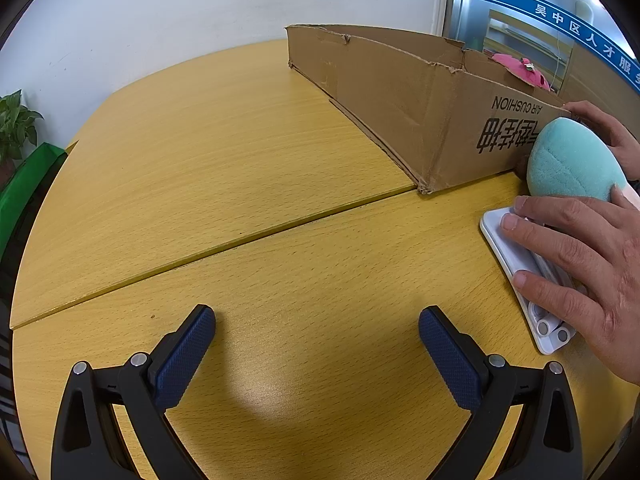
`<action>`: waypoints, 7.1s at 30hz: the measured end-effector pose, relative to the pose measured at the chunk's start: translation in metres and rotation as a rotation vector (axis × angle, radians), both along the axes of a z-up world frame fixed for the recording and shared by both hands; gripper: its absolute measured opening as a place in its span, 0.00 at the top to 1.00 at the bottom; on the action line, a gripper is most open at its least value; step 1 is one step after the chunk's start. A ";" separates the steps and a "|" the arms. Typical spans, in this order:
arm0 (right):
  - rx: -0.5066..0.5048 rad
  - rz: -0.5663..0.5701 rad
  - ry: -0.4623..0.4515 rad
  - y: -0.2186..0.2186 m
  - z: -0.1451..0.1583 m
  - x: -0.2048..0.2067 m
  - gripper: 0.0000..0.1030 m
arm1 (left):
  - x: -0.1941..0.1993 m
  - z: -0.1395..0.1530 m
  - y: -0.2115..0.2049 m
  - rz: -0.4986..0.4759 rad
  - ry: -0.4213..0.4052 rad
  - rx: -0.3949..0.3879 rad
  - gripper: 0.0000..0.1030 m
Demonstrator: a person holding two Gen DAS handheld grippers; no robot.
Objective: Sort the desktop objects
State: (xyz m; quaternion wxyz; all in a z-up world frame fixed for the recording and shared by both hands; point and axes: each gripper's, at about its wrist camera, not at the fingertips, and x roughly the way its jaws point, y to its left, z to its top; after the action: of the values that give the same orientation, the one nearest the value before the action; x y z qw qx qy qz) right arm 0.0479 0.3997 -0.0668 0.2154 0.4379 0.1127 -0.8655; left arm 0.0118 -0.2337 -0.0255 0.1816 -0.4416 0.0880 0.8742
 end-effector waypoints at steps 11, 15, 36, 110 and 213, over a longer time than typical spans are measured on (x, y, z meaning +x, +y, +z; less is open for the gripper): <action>0.000 0.000 0.000 0.000 0.000 0.000 0.00 | 0.000 0.001 0.000 0.000 0.000 0.000 0.00; 0.000 0.000 0.000 0.000 0.000 0.000 0.00 | 0.000 0.000 0.000 0.000 0.000 0.000 0.00; -0.001 -0.060 0.000 -0.007 0.001 0.004 0.00 | 0.004 -0.007 0.002 0.027 0.001 0.001 0.00; -0.219 0.050 -0.158 -0.314 0.087 0.065 0.23 | 0.053 0.049 0.183 0.152 -0.150 0.440 0.22; -0.353 0.116 -0.138 -0.327 0.096 -0.250 0.40 | -0.259 0.103 0.145 0.268 -0.045 0.353 0.35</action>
State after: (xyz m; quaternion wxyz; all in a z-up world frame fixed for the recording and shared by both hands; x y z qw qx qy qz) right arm -0.2022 0.0725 0.0290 0.3453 0.4445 -0.0307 -0.8260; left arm -0.2472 -0.0883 0.0780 0.1405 -0.4299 -0.1299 0.8824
